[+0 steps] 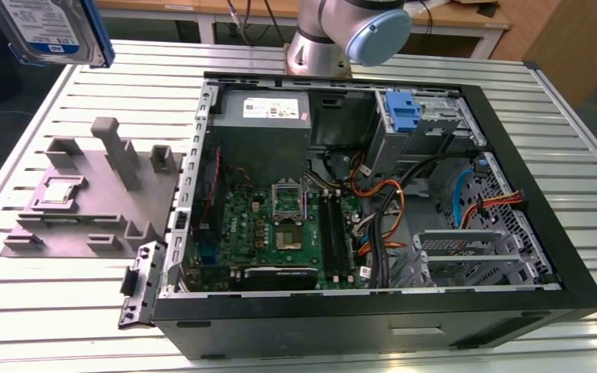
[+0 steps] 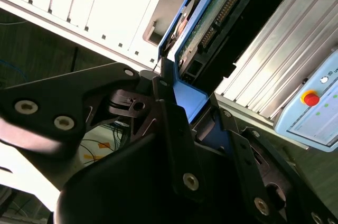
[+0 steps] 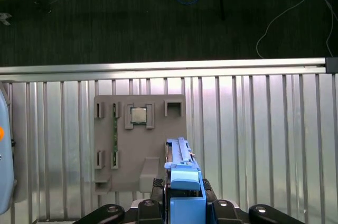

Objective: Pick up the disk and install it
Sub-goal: 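Pick up the disk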

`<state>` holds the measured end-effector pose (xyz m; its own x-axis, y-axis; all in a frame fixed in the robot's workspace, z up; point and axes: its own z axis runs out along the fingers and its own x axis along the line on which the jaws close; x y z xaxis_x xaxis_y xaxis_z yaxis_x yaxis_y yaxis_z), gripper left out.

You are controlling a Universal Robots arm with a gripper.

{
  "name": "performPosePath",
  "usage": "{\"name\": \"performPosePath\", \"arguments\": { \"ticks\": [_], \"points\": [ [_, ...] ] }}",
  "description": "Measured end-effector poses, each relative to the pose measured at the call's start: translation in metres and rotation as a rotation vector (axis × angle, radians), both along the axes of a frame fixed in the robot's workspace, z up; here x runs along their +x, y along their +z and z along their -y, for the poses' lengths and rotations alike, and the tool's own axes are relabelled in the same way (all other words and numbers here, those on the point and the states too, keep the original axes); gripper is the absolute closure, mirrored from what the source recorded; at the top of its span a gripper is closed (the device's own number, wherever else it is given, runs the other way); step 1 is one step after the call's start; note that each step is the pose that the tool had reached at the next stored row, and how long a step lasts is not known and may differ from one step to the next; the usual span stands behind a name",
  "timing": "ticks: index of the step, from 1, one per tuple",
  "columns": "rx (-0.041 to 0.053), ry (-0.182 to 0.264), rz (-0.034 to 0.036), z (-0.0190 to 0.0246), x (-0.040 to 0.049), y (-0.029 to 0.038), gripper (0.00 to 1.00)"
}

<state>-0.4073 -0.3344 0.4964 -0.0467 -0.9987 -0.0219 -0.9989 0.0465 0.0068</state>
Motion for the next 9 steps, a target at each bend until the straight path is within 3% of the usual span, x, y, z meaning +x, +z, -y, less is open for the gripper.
{"name": "performPosePath", "arguments": {
  "ticks": [9],
  "points": [
    [-0.0001, 0.0, -0.0002, 0.0, 0.0008, 0.0032, 0.64]
  ]
}}
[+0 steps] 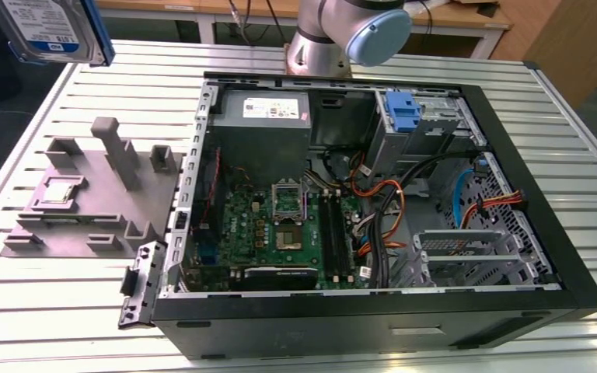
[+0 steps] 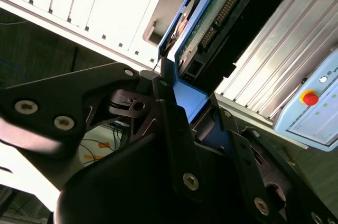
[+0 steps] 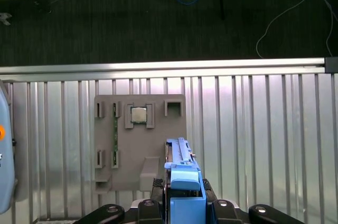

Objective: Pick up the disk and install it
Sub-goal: 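Pick up the disk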

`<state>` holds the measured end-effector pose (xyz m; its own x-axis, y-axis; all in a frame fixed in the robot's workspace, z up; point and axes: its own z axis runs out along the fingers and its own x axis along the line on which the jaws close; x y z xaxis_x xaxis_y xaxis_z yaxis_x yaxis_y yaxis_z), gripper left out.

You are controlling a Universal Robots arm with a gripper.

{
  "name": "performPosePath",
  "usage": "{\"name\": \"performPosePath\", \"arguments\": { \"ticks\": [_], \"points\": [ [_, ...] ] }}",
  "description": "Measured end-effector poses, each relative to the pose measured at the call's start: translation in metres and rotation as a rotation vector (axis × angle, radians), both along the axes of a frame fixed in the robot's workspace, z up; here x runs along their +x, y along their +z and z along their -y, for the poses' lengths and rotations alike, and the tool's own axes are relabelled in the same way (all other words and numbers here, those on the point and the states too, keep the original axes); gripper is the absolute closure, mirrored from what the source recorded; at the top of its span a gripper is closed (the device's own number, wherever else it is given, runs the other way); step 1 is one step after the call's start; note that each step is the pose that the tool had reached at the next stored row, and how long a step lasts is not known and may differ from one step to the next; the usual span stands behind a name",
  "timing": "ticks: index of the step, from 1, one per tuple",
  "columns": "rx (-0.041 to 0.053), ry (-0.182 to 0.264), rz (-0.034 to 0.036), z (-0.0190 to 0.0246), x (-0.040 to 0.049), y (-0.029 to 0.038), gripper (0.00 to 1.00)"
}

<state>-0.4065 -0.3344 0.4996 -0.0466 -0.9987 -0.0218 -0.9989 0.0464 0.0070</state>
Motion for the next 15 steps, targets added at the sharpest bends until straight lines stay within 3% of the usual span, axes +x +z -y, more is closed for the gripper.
{"name": "performPosePath", "arguments": {
  "ticks": [8, 15],
  "points": [
    [0.0002, 0.0, 0.0003, 0.0, 0.0004, 0.0003, 0.64],
    [0.0002, 0.0, 0.0003, 0.0, 0.0063, 0.0002, 0.64]
  ]
}}
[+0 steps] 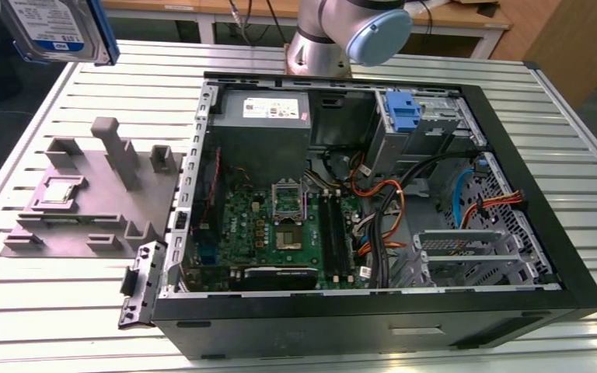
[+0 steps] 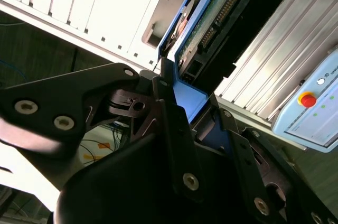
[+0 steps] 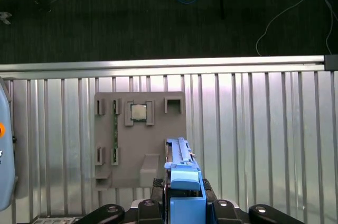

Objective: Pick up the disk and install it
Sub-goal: 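Pick up the disk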

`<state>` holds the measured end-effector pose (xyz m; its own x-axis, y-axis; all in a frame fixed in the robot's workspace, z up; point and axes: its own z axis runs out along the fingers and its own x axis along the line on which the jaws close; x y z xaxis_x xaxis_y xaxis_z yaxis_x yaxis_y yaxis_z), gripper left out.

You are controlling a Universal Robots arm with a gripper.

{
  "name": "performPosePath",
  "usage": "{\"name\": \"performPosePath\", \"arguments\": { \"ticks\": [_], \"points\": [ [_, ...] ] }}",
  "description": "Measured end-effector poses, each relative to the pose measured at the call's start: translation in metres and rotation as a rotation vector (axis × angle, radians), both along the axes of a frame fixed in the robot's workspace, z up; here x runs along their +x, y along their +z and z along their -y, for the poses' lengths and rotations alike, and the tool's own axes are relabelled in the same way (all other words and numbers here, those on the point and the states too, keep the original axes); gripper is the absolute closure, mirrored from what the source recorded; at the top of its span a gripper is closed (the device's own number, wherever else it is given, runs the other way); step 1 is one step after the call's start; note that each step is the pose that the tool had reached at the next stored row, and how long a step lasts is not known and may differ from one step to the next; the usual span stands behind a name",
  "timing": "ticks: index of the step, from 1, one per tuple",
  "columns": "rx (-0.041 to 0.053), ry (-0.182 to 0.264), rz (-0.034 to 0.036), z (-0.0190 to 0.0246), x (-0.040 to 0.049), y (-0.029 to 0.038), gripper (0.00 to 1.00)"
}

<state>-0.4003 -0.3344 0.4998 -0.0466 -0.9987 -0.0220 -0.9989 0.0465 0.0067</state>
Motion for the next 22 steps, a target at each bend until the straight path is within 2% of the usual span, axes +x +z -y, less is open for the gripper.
{"name": "performPosePath", "arguments": {
  "ticks": [6, 13, 17, 22],
  "points": [
    [-0.0001, 0.0, -0.0002, 0.0016, 0.0005, 0.0001, 0.64],
    [-0.0001, 0.0, -0.0001, 0.0089, 0.0007, 0.0001, 0.64],
    [-0.0001, 0.0, 0.0, 0.0094, 0.0039, 0.0, 0.64],
    [-0.0001, 0.0, -0.0001, 0.0094, 0.0124, 0.0001, 0.64]
  ]
}}
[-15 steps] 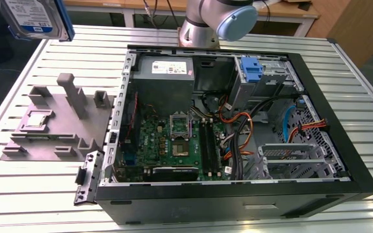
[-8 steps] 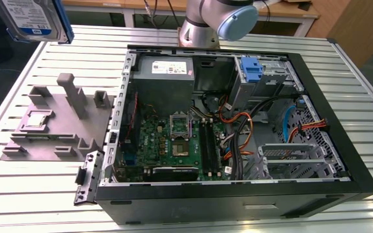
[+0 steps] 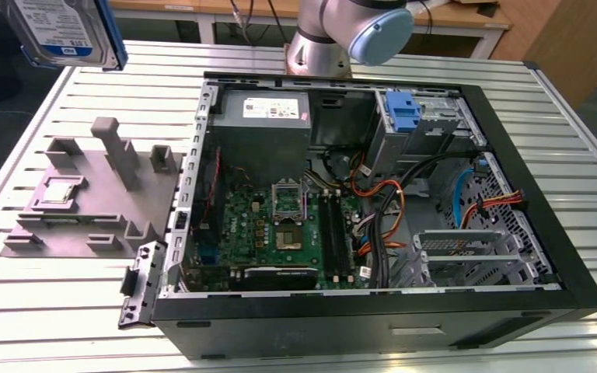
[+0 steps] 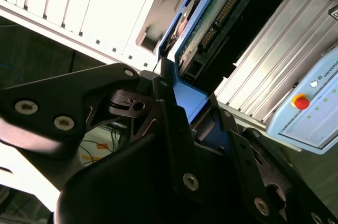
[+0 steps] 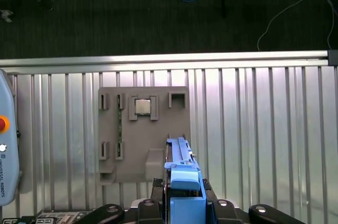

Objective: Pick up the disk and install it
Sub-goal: 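Pick up the disk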

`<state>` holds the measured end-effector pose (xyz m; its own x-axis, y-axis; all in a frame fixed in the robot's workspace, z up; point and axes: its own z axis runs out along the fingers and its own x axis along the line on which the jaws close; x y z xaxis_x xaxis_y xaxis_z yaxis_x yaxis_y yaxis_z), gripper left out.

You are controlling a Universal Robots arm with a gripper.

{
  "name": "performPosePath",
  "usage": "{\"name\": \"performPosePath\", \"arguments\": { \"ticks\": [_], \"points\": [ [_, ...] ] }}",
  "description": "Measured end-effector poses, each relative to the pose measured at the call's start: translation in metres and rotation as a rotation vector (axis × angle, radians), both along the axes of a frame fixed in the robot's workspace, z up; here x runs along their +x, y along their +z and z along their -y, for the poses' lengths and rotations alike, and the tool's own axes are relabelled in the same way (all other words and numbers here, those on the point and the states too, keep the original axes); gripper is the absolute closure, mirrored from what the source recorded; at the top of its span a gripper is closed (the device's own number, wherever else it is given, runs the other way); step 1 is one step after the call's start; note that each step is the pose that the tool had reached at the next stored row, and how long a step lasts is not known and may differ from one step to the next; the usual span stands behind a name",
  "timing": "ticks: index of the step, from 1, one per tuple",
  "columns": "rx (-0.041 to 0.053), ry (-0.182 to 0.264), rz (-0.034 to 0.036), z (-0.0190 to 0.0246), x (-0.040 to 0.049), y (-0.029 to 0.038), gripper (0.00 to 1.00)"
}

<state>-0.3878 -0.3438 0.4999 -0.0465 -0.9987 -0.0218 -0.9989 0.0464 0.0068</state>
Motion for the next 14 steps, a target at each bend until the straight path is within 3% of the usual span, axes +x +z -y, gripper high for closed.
{"name": "performPosePath", "arguments": {
  "ticks": [7, 12, 14],
  "points": [
    [-0.0001, 0.0, -0.0001, 0.0007, 0.0061, 0.0, 0.64],
    [0.0, 0.0, 0.0001, 0.007, 0.0065, -0.0001, 0.64],
    [0.0, 0.0, 0.0, 0.0076, 0.0086, 0.0, 0.64]
  ]
}}
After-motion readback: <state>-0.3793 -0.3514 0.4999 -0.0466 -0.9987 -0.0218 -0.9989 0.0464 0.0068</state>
